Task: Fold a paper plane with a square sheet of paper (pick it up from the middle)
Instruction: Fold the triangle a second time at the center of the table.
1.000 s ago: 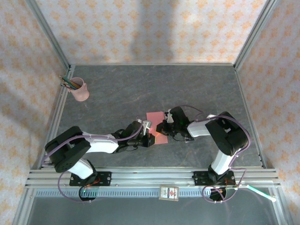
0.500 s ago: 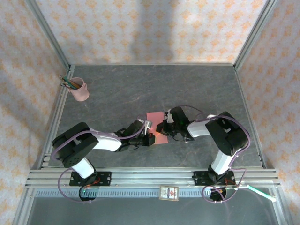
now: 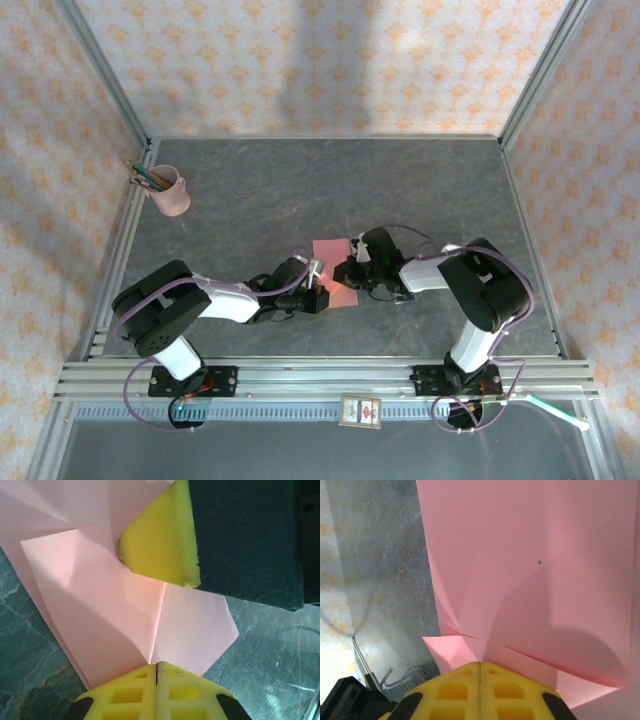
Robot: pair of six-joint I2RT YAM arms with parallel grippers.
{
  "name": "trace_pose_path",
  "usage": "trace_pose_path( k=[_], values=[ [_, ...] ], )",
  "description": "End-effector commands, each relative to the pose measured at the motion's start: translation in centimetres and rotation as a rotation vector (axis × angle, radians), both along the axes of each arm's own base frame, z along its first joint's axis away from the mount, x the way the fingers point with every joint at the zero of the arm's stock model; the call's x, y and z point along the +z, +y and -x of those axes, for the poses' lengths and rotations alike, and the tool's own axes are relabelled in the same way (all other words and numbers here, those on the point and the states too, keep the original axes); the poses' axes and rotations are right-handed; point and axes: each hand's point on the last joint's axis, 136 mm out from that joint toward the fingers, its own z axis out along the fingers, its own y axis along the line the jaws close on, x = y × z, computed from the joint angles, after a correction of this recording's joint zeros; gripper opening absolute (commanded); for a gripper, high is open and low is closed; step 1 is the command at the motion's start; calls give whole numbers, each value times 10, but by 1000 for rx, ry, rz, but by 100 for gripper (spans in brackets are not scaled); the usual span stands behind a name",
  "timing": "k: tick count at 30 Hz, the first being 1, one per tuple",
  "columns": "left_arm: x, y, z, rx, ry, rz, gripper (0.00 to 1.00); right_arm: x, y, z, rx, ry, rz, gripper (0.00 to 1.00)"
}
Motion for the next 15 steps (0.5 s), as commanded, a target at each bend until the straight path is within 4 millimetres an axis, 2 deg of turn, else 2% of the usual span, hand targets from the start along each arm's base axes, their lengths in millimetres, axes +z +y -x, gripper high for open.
trace_pose_path(
  k=[1,15],
  values=[
    [-27,21,16,-18,73,-116,0,-49,-32,20,-44,120,191,4],
    [-40,46,48,-5,147,-133,0,-54,-37,22,-41,130,213,4]
  ],
)
